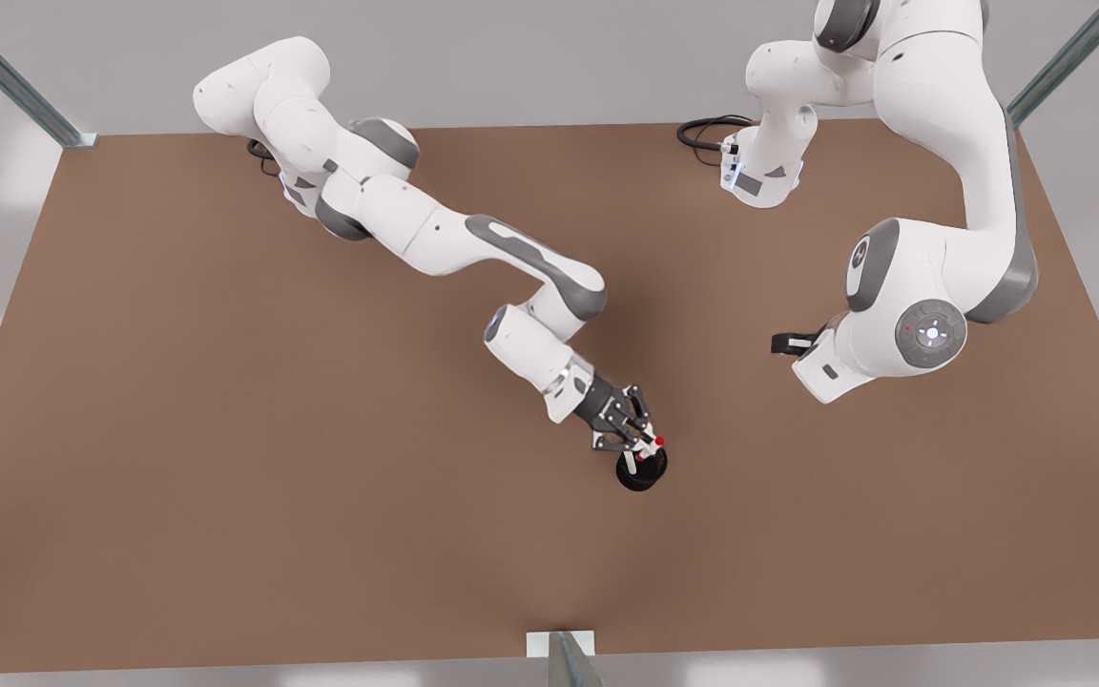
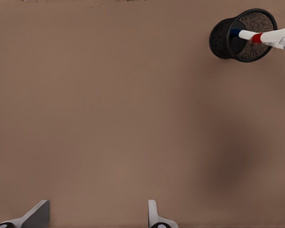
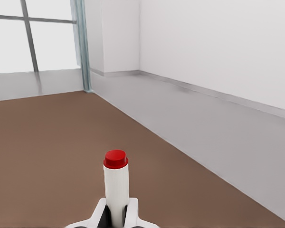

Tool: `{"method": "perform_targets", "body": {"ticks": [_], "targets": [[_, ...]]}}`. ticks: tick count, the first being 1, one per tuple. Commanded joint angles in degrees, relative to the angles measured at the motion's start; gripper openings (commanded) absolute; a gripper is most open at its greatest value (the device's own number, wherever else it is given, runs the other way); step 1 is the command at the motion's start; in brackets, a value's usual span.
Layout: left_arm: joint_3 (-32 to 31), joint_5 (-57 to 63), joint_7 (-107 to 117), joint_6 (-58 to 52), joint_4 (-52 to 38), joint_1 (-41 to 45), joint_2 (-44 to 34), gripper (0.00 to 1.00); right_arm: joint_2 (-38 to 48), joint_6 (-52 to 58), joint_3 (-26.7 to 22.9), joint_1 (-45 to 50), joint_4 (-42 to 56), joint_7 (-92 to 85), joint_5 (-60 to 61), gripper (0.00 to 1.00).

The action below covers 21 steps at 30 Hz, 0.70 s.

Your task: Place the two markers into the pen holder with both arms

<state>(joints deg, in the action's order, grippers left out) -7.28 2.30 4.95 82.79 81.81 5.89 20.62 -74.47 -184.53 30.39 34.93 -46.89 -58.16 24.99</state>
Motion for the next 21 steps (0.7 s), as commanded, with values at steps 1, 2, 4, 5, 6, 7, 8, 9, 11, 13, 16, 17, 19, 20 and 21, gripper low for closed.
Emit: {"method": "perform_targets", "body": {"ticks": [1,2,4,5,6,7,8,9,11,13,16,17,19,20,21], "targets": [[-0.01,0.08,-6.45,-0.08,-0.07,0.09,-0.06,1.0,0.11,0.05,-0.86,-0.13,0.05,-2.31,0.06,0.26],[-0.01,0.08,-6.45,-0.08,-0.07,0.09,-0.06,1.0,0.11,0.05,-1.13,-0.04,0.05,-2.22,0.06,0.26],[-0.01,0.34,-6.45,-0.08,-0.07,0.0,-0.06,1.0,0.11,0.05,-1.04,-0.04,0.05,-2.22,0.15,0.26],[-0.01,0.52,-6.45,-0.08,-0.07,0.09,-0.06,1.0,0.11,0.05,-1.04,0.05,0.05,-2.22,0.15,0.26],[-0.01,0.52,-6.45,-0.08,-0.07,0.09,-0.06,1.0,0.11,0.05,-1.04,0.05,0.05,-2.22,0.15,0.26],[-0.01,0.52,-6.36,-0.08,-0.07,0.09,-0.06,1.0,-0.06,0.05,-1.04,0.13,0.05,-2.22,0.15,0.26],[-0.01,0.52,-6.45,-0.08,-0.07,0.09,-0.06,1.0,-0.07,0.05,-0.86,0.22,0.05,-2.22,0.15,0.26],[-0.01,0.52,-6.36,-0.08,-0.07,0.17,-0.06,1.0,-0.07,0.05,-0.86,0.31,0.05,-2.22,0.15,0.26],[-0.01,0.78,-6.36,-0.08,-0.07,0.26,-0.06,1.0,-0.42,0.05,-0.86,0.57,0.49,-2.13,0.15,0.26],[-0.01,0.78,-6.36,-0.08,-0.07,0.26,-0.06,1.0,-0.42,0.05,-0.6,0.57,0.49,-1.52,0.23,0.41],[-0.01,0.87,-6.36,0.01,-0.07,0.26,0.03,1.0,-0.33,0.05,-0.6,0.84,0.49,-0.81,0.23,1.0],[-0.01,0.87,-6.36,-0.08,-0.16,0.26,0.03,1.0,-0.33,0.05,-0.6,0.84,0.49,-0.81,0.23,1.0],[-0.01,0.78,-4.95,-0.08,-0.6,0.53,0.03,1.0,-0.33,-0.12,-0.69,0.84,0.4,-0.81,0.23,1.0],[-0.01,0.87,-4.87,-0.17,-0.68,0.88,0.03,1.0,-0.33,-0.56,-0.6,0.84,0.4,-0.81,0.32,1.0],[-0.01,0.96,-4.87,-0.26,-1.03,0.88,0.03,1.0,-0.33,-1.27,-0.6,0.84,0.31,-0.81,0.32,1.0]]}}
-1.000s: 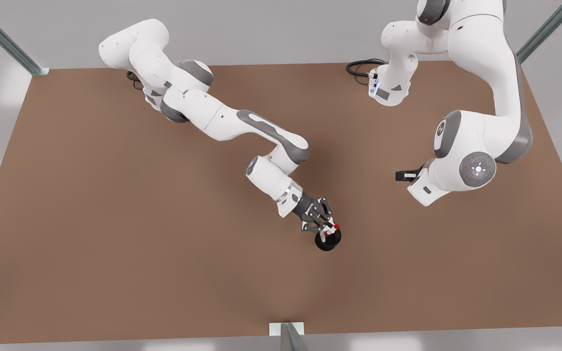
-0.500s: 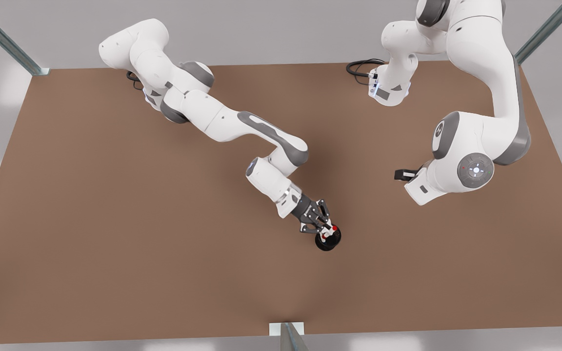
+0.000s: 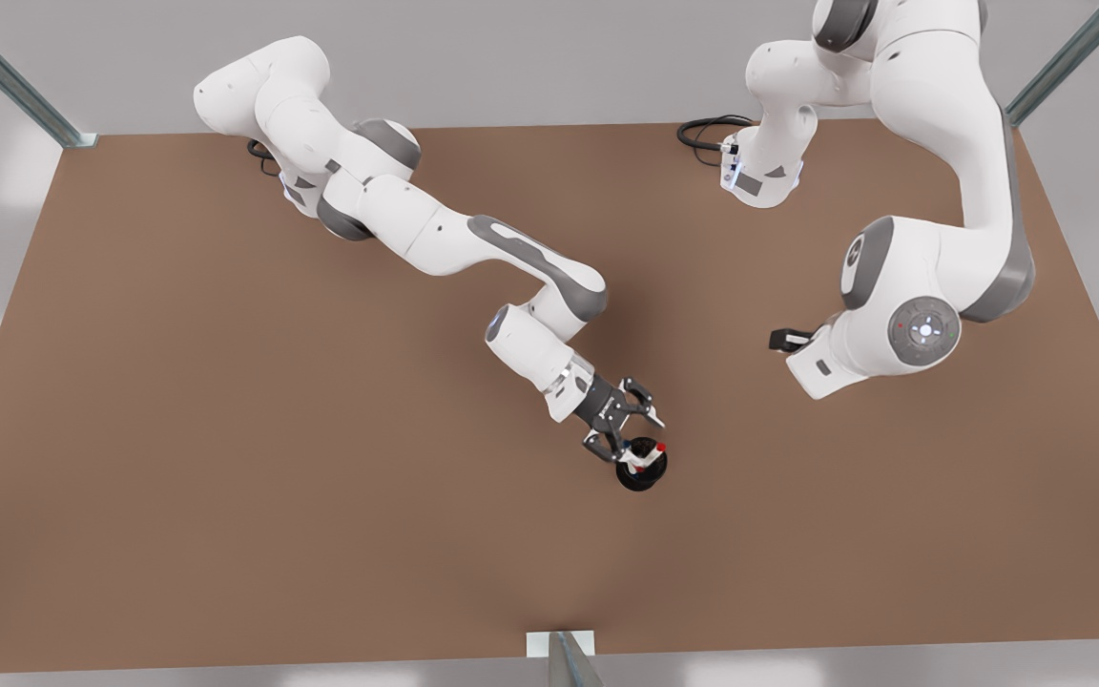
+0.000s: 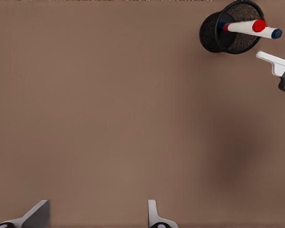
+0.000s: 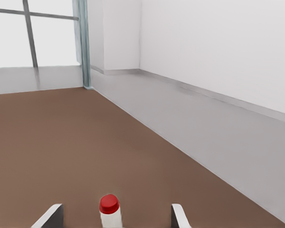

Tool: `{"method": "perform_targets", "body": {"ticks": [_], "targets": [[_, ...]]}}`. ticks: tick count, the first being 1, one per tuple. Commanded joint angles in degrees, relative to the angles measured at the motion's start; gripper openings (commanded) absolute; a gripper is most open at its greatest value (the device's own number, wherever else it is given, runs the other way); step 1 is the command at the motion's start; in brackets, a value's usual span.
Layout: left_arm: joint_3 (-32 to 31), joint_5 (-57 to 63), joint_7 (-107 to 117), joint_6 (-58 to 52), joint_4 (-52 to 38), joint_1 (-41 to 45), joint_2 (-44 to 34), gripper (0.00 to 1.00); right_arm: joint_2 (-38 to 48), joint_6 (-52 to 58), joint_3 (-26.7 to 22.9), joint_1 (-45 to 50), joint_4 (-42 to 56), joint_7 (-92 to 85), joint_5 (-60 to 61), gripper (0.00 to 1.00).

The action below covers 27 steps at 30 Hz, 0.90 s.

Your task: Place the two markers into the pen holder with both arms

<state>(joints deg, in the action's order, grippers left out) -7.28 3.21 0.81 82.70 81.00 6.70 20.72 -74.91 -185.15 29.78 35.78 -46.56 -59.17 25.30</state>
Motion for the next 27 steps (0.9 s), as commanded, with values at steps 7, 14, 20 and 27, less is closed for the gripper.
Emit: {"method": "perform_targets", "body": {"ticks": [7,14,20,27], "targets": [[-0.01,1.18,-0.2,0.01,-0.23,0.42,0.46,1.0,2.75,1.72,-0.33,-2.46,-0.64,6.26,0.19,1.0],[-0.01,0.48,-0.29,-2.62,-0.23,0.33,0.46,1.0,27.61,90.16,-14.98,-28.92,-20.15,57.71,-5.33,1.0],[-0.01,-0.84,-0.2,-4.65,-0.41,0.42,0.46,1.0,65.68,109.12,-30.83,-28.3,-33.32,68.58,-34.09,1.0],[0.08,-0.49,-0.2,-4.48,-0.49,0.24,0.55,1.0,71.75,108.07,-31.62,-30.24,-39.22,66.9,-32.51,1.0]]}}
